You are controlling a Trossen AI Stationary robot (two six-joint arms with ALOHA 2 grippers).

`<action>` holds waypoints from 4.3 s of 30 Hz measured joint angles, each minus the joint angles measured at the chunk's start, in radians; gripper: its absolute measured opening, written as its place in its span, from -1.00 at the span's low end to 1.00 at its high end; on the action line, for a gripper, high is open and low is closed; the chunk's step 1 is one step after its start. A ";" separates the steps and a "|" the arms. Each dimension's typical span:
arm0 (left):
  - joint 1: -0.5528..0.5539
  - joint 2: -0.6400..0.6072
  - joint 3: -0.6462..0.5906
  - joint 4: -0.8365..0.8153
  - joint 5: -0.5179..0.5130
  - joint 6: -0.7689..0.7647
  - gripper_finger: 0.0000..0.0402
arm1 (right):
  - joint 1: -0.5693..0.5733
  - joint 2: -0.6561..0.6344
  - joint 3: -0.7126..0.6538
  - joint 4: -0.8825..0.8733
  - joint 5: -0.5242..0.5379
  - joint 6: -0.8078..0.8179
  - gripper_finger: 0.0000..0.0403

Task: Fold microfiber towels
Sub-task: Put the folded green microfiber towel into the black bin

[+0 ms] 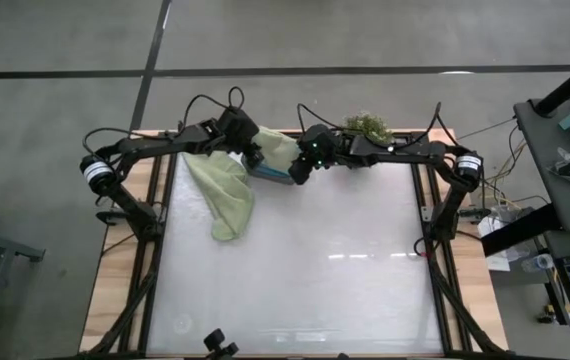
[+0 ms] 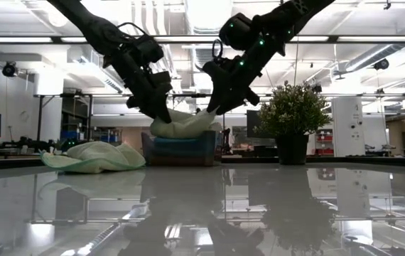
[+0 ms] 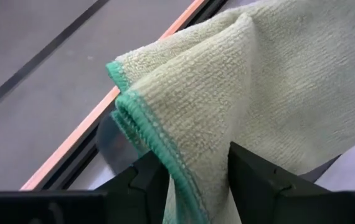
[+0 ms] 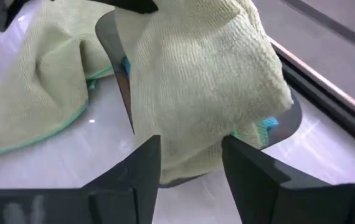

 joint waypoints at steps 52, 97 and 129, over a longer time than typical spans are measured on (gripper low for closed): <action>0.005 -0.222 -0.066 0.021 0.055 0.325 -0.38 | -0.030 0.139 0.087 0.192 0.058 -0.211 -0.96; 0.005 -0.013 -0.167 0.426 -0.036 0.277 -0.96 | -0.045 0.187 0.086 0.211 0.047 -0.183 -0.96; 0.008 0.115 -0.171 0.413 -0.102 0.217 -0.96 | -0.057 0.285 0.087 0.255 0.015 -0.153 -0.96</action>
